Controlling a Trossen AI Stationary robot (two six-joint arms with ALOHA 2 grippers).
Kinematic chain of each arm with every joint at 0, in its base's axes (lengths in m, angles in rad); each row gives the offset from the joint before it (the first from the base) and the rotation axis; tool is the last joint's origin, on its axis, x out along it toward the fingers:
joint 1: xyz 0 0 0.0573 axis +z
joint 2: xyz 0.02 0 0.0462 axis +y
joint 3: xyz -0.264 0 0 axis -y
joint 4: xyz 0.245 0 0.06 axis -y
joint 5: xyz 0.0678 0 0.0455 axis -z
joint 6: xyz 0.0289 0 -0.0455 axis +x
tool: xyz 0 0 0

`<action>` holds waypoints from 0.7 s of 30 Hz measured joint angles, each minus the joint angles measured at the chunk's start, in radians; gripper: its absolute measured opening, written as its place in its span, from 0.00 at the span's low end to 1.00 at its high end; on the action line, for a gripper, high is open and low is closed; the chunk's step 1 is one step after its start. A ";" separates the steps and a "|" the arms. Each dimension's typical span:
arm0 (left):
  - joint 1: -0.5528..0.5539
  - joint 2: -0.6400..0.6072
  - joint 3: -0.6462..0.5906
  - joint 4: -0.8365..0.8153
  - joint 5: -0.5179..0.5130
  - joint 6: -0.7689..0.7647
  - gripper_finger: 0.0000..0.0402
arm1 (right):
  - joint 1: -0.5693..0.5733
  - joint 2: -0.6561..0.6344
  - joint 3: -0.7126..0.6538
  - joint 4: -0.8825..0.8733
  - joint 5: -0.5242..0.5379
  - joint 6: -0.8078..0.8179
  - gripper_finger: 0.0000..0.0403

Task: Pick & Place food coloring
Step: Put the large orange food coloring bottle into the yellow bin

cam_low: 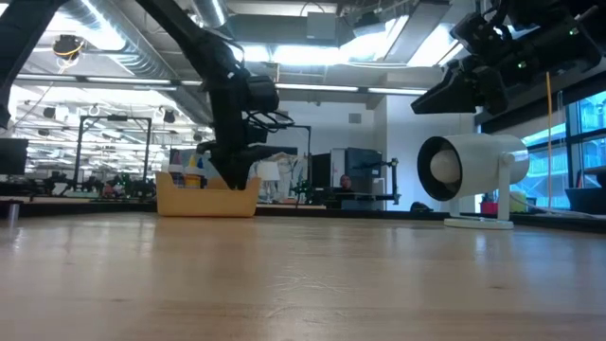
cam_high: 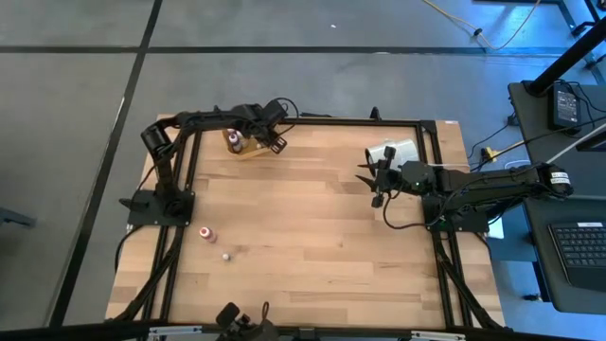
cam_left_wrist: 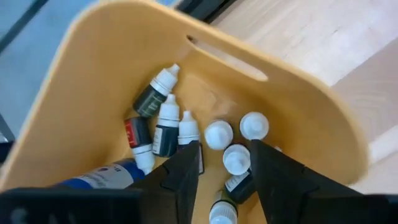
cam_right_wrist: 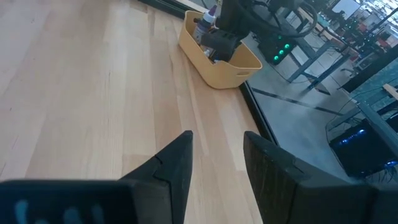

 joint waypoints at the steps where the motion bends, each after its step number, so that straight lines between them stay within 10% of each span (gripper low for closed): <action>1: -0.001 -0.009 0.000 0.000 0.000 0.013 0.35 | 0.000 0.000 0.000 0.000 0.000 0.000 0.36; 11: -0.095 -0.228 0.000 0.001 -0.006 0.050 0.35 | 0.000 0.000 0.000 0.000 0.000 0.002 0.36; 21: -0.444 -0.404 0.000 -0.148 0.113 0.162 0.35 | 0.000 0.000 0.000 0.001 0.000 0.002 0.36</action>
